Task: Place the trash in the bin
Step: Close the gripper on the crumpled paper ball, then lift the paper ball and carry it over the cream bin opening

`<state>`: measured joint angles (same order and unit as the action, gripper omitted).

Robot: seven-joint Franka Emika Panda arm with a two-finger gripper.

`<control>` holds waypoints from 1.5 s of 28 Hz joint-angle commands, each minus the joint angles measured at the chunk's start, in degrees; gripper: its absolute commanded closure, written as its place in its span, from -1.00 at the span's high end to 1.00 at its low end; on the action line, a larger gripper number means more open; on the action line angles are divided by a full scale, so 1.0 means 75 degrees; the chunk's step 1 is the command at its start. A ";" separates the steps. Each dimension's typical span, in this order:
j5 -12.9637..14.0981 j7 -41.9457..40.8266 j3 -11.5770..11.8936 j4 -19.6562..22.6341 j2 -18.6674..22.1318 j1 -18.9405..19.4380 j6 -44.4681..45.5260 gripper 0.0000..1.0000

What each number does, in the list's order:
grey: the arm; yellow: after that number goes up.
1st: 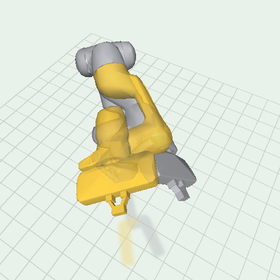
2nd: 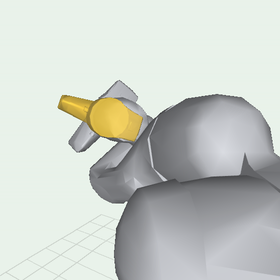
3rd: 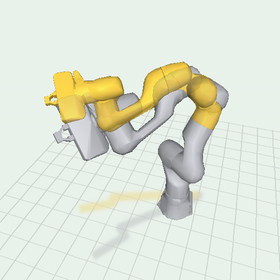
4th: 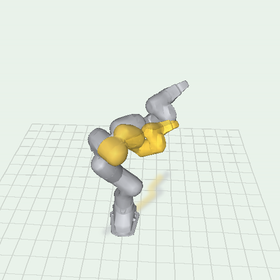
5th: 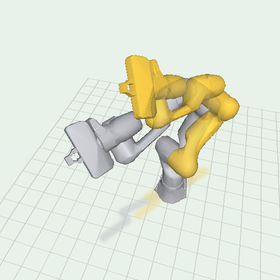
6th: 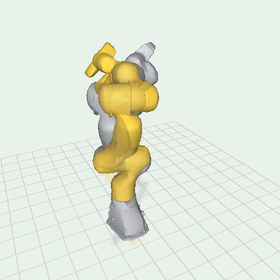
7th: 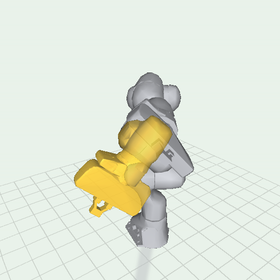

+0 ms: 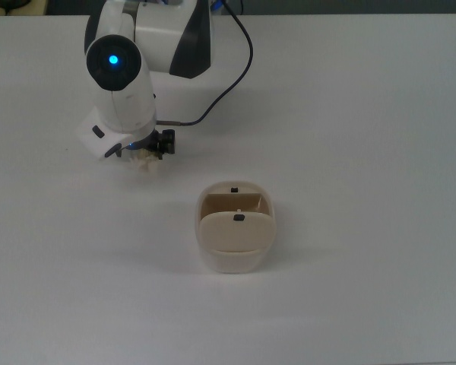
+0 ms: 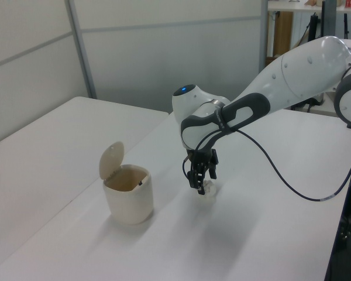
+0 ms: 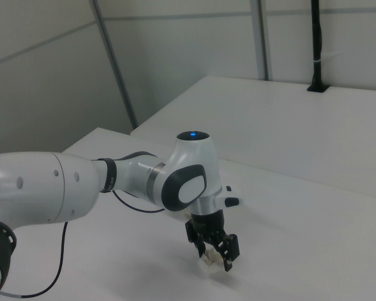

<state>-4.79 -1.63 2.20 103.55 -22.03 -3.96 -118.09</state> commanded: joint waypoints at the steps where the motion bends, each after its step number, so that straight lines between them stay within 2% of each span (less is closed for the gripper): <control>1: -0.0123 -0.0088 0.0023 0.0044 -0.0075 0.0071 -0.0344 0.30; 5: -0.0123 -0.0088 0.0035 0.0044 -0.0063 0.0071 -0.0309 0.17; 6: -0.0123 -0.0088 0.0035 0.0056 -0.0063 0.0071 -0.0297 0.04; 10: -0.0123 -0.0099 0.0035 0.0056 -0.0051 0.0071 -0.0262 -0.16; 16: -0.0123 -0.0134 0.0035 0.0056 -0.0028 0.0059 -0.0192 -0.26; 25: -0.0123 -0.0170 0.0035 0.0056 -0.0004 0.0048 -0.0192 -0.69; 31: -0.0123 -0.0158 0.0023 -0.0061 0.0077 0.0059 -0.0087 -0.70; 37: -0.0030 -0.0135 -0.0035 -0.0155 0.0557 0.0094 0.0008 -0.70; 42: 0.0216 0.0006 -0.0164 -0.0740 0.0839 0.0234 0.0008 -0.70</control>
<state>-4.87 -1.82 1.59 100.28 -19.00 -3.57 -119.19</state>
